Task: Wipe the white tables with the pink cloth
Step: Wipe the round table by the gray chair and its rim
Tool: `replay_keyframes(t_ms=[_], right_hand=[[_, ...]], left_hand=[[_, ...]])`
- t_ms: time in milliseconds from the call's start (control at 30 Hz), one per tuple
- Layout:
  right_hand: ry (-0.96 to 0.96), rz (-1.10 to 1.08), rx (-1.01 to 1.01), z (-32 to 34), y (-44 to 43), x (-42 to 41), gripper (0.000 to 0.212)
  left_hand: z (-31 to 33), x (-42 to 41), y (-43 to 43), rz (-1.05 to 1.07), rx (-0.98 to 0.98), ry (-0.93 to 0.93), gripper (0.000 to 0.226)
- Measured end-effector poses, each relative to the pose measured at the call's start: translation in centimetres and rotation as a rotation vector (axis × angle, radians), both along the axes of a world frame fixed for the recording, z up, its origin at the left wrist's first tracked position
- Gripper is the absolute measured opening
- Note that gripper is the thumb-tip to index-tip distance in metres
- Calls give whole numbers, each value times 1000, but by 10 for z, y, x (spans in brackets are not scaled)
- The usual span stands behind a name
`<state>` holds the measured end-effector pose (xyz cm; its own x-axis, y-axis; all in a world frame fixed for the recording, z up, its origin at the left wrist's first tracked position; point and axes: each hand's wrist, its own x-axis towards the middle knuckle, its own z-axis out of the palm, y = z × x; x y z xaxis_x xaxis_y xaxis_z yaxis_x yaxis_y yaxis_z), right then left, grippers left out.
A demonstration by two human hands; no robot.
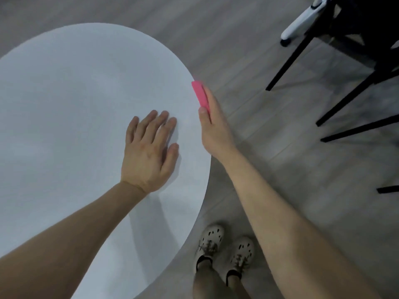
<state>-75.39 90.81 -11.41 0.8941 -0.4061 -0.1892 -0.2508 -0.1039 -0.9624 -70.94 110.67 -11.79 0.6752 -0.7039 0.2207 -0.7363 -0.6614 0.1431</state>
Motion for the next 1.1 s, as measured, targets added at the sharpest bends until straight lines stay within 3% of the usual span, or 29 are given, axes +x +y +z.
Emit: replay_keyframes(t_ms=[133, 200, 467, 600, 733, 900, 1000, 1100], right_hand=[[-26, 2, 8, 0, 49, -102, 61], [-4, 31, 21, 2, 45, -105, 60], [32, 262, -164, -1, -45, 97, 55], [26, 203, -89, 4, -26, 24, 57], [4, 313, -95, 8, -12, -68, 61], [112, 335, -61, 11, -45, 46, 58], [114, 429, -91, 12, -66, 116, 57], [59, 400, -107, 16, -56, 97, 59]], left_hand=[[1, -2, 0, -2, 5, 8, 57], [1, -2, -1, 2, -10, 20, 57], [-6, -2, 2, 1, -18, 4, 57], [-1, -4, -1, 4, 40, 31, 60], [5, -4, -1, -27, 107, 29, 63], [13, -9, -3, 16, 204, 39, 61], [22, -6, -20, 60, 130, 1, 43], [35, 31, -46, 136, 7, 47, 25]])
